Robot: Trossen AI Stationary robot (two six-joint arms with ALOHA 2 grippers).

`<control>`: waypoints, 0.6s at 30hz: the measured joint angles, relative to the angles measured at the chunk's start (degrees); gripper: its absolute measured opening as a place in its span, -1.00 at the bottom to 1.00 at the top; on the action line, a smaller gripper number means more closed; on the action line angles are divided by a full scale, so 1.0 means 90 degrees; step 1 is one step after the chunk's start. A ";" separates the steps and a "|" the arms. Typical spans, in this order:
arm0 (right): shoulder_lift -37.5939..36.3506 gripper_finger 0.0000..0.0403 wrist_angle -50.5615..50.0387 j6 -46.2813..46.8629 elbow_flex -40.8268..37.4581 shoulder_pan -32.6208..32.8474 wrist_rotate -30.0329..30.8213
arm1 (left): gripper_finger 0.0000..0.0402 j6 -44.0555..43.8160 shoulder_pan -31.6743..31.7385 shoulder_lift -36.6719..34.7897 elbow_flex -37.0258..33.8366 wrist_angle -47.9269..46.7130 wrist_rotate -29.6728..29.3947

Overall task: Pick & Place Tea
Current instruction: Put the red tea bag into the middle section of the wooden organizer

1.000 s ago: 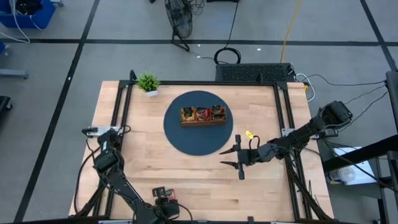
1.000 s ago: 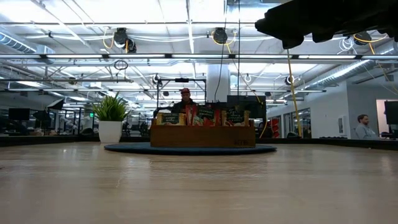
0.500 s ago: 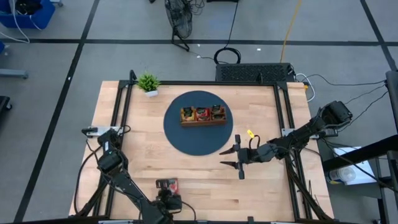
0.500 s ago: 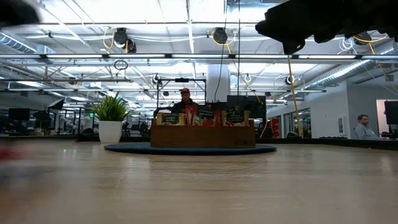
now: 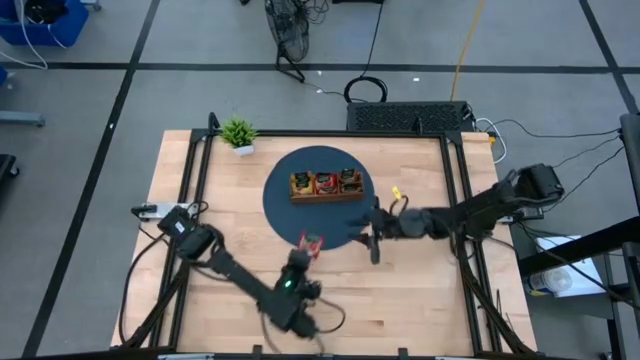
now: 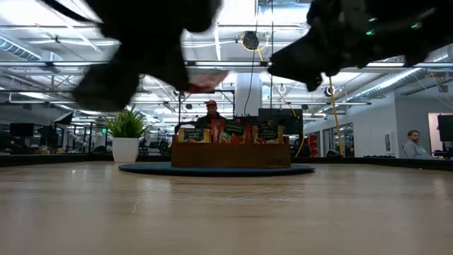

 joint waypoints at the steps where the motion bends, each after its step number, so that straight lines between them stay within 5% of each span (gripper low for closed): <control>1: 0.0022 -0.30 0.0133 0.0141 0.0001 -0.0261 -0.0517 | -0.95 0.0334 0.0133 0.0000 0.0000 0.0006 -0.0250; 6: 0.0254 -0.30 0.0463 0.0661 0.0001 -0.1350 -0.2495 | -0.95 0.1520 0.0794 -0.0002 0.0002 -0.0006 -0.1147; 18: 0.0507 -0.30 0.1036 0.0612 0.0004 -0.2262 -0.3803 | -0.95 0.2198 0.1699 -0.0013 0.0002 0.0137 -0.1714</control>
